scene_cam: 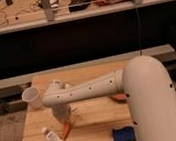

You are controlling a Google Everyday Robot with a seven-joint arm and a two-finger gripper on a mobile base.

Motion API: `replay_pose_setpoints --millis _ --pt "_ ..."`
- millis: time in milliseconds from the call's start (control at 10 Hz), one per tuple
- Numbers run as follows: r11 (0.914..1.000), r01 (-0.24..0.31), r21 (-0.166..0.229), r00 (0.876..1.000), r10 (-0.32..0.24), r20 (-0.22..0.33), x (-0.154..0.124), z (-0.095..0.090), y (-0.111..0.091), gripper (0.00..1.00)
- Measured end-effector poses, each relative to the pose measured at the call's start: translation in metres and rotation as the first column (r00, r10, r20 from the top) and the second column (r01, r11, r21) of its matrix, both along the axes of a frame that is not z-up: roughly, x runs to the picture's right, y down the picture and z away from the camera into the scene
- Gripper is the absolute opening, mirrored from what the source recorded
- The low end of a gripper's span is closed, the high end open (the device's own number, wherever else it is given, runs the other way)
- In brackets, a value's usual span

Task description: Drag the pepper across the table

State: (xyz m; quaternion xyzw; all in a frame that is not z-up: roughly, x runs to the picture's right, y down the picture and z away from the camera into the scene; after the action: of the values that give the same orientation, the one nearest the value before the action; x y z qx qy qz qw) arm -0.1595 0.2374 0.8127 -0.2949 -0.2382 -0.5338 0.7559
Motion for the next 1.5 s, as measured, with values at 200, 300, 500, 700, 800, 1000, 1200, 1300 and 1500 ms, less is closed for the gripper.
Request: replay_pose_setpoints --millis 200,300,500,700,800,1000,1200,1300,1500 --pt "1.0000 0.002 -0.008 1.000 -0.002 0.004 -0.006 0.006 -0.007 0.00" --pt "1.0000 0.003 -0.009 1.000 -0.003 0.008 -0.009 0.008 -0.010 0.00" --pt "0.9999 0.009 -0.013 1.000 -0.009 0.013 -0.015 0.013 -0.017 0.00" --pt "0.9996 0.021 -0.017 1.000 -0.021 0.021 -0.027 0.018 -0.024 0.00" --pt "0.9995 0.025 -0.018 0.999 -0.025 0.025 -0.032 0.021 -0.028 0.00" --pt "0.9995 0.024 -0.018 0.999 -0.023 0.032 -0.040 0.024 -0.035 0.00" --pt "0.9997 0.018 -0.014 0.999 -0.017 0.037 -0.046 0.025 -0.045 0.00" --pt "0.9997 0.019 -0.014 0.999 -0.019 0.038 -0.049 0.026 -0.048 0.00" --pt "0.9996 0.024 -0.014 0.999 -0.024 0.041 -0.057 0.029 -0.052 0.00"
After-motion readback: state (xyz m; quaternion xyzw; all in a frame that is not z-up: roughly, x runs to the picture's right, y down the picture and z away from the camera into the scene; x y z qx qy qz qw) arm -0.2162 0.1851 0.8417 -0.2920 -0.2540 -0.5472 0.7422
